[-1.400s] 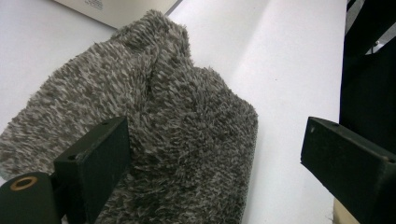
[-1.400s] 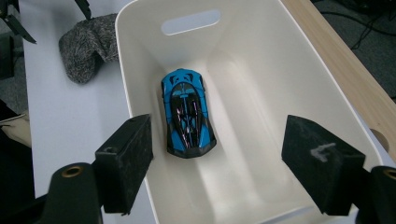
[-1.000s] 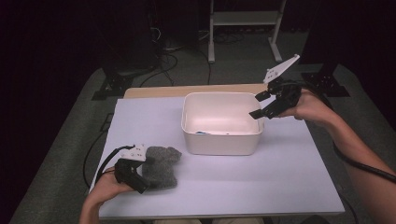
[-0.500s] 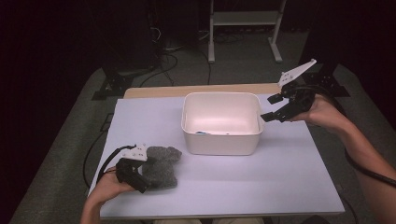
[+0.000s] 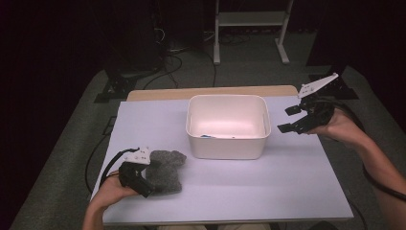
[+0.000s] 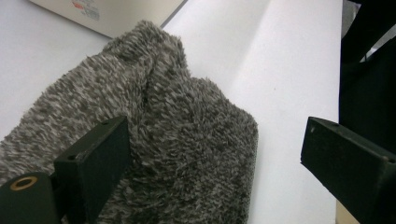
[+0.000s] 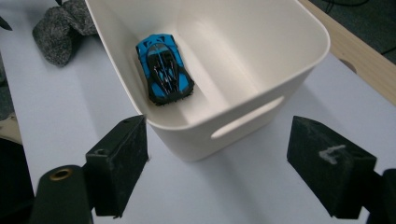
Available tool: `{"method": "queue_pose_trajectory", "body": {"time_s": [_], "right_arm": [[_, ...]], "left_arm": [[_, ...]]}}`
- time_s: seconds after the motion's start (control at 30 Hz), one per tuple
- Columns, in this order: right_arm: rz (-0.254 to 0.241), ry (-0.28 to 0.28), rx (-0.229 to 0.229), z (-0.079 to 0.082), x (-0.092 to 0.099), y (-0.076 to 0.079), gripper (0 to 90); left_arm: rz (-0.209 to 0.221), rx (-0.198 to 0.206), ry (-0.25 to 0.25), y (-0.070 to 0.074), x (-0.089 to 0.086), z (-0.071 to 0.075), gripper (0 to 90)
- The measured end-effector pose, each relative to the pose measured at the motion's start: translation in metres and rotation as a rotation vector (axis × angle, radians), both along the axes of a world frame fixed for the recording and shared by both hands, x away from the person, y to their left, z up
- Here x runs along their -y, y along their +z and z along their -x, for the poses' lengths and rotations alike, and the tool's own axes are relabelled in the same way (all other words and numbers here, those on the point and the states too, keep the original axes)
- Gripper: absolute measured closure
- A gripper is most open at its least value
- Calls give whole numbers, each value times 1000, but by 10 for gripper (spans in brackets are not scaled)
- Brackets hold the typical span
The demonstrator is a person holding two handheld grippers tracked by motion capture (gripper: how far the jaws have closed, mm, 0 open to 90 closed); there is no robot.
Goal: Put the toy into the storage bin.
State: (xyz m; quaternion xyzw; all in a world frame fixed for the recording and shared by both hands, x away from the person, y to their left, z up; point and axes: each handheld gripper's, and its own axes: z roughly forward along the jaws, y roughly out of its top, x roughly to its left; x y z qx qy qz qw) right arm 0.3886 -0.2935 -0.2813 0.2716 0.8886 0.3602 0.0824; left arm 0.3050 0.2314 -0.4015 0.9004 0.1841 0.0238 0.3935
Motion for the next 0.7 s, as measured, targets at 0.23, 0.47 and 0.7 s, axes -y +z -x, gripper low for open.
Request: {"method": "queue_pose_trajectory", "body": {"time_s": [0.23, 0.47, 0.7], "right_arm": [[-13, -40, -23, 8, 16, -17, 188], [-42, -60, -28, 15, 23, -32, 187], [-97, -74, -48, 23, 28, -53, 186]], "left_arm": [[-2, -5, -2, -1, 1, -1, 76], [-4, -6, -3, -1, 1, -1, 76], [3, -2, 0, -1, 0, -1, 76]]}}
